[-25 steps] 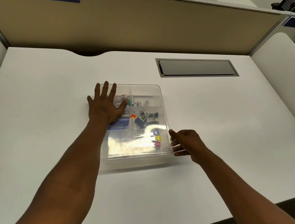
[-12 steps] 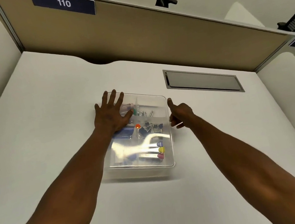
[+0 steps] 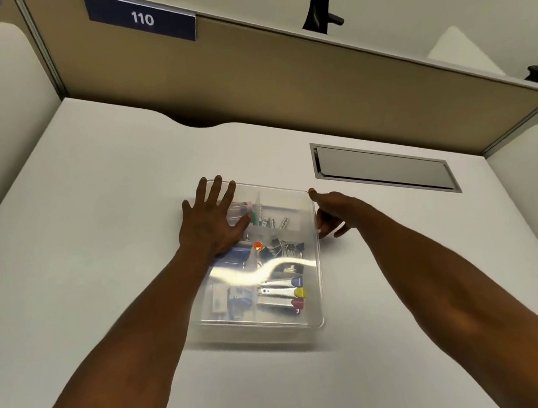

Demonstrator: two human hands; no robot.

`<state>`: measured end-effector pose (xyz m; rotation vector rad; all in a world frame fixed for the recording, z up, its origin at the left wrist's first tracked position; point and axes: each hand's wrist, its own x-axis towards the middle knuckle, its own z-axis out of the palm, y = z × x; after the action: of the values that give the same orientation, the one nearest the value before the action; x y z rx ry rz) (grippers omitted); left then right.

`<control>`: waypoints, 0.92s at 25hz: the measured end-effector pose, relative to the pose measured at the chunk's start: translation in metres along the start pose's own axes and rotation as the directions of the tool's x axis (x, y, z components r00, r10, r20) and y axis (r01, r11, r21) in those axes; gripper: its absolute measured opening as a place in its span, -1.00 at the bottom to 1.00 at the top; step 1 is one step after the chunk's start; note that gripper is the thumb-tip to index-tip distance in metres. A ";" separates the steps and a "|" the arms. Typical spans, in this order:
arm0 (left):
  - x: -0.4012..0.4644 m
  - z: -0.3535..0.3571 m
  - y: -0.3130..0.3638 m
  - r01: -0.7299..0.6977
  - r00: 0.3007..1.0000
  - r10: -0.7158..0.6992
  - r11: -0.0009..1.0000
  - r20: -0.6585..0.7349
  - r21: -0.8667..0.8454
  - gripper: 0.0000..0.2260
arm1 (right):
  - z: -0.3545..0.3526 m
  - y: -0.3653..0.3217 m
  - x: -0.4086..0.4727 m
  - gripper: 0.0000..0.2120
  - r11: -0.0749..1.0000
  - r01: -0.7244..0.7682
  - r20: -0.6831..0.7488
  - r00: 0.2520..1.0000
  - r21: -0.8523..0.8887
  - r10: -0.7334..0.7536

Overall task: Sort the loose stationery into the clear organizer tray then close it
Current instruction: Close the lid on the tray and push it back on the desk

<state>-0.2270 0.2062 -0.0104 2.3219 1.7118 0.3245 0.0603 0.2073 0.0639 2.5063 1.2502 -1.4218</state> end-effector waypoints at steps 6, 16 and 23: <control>0.000 -0.001 0.001 -0.006 1.000 0.006 1.000 0.005 0.013 -0.26 | -0.003 -0.006 0.004 -0.16 0.995 -0.021 0.039 0.999 -0.098 0.025; 0.000 0.000 0.001 -0.011 1.000 0.011 1.000 -0.006 0.021 -0.27 | 0.002 -0.007 0.006 -0.17 0.996 -0.016 0.038 0.999 -0.089 0.019; -0.001 0.002 0.000 -0.002 1.000 0.002 1.000 -0.030 0.018 -0.27 | 0.041 0.030 0.003 -0.32 0.962 0.167 -0.303 0.948 0.217 -0.096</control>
<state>-0.2263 0.2048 -0.0123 2.3433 1.7333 0.3477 0.0504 0.1733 0.0268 2.9352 1.3898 -1.3399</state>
